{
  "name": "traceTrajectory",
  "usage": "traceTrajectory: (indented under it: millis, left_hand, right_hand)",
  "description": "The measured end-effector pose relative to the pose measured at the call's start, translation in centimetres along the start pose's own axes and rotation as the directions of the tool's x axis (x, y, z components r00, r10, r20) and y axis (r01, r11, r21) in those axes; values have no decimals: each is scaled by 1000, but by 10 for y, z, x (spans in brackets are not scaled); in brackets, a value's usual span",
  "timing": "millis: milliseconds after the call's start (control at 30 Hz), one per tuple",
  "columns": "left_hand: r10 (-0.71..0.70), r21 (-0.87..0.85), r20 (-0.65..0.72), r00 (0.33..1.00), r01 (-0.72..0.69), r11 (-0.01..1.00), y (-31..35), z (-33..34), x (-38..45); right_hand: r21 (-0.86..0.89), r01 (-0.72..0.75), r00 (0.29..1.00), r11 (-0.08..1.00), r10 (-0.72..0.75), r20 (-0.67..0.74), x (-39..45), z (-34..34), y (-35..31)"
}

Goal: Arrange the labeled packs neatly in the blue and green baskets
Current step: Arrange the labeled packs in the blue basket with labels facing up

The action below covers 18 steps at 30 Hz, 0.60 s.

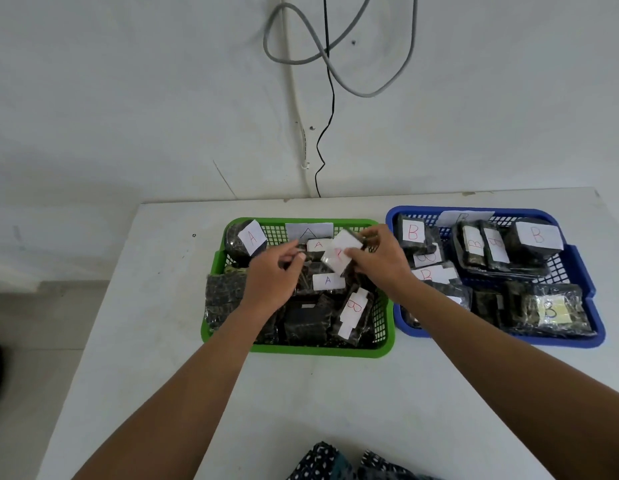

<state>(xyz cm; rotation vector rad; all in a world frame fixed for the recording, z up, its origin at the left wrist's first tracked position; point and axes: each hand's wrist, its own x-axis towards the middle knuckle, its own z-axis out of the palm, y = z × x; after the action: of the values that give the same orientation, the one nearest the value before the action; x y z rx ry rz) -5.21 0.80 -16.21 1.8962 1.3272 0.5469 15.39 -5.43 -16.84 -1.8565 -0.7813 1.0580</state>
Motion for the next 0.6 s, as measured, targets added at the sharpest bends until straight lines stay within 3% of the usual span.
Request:
traceTrajectory:
  millis: [100,300,433,600]
  left_hand:
    - [142,263,-141,980,-102,960,-18,-12,7]
    - [163,561,-96,982,-82,824,-54,-32,11]
    - [138,544,-72,988,-77,835,-61,-36,13]
    - [140,483,-101,985,-75,873,-64,-41,17]
  right_hand:
    - [-45,-19,985,999,11,-169,8,8,-2]
    - [-79,-124,961,989,100,-258,12,37,5]
    - [-256,-121,962,959,49,-270,9,43,4]
    - [-531,-47,955,846,-117,-271,-2,66,-16]
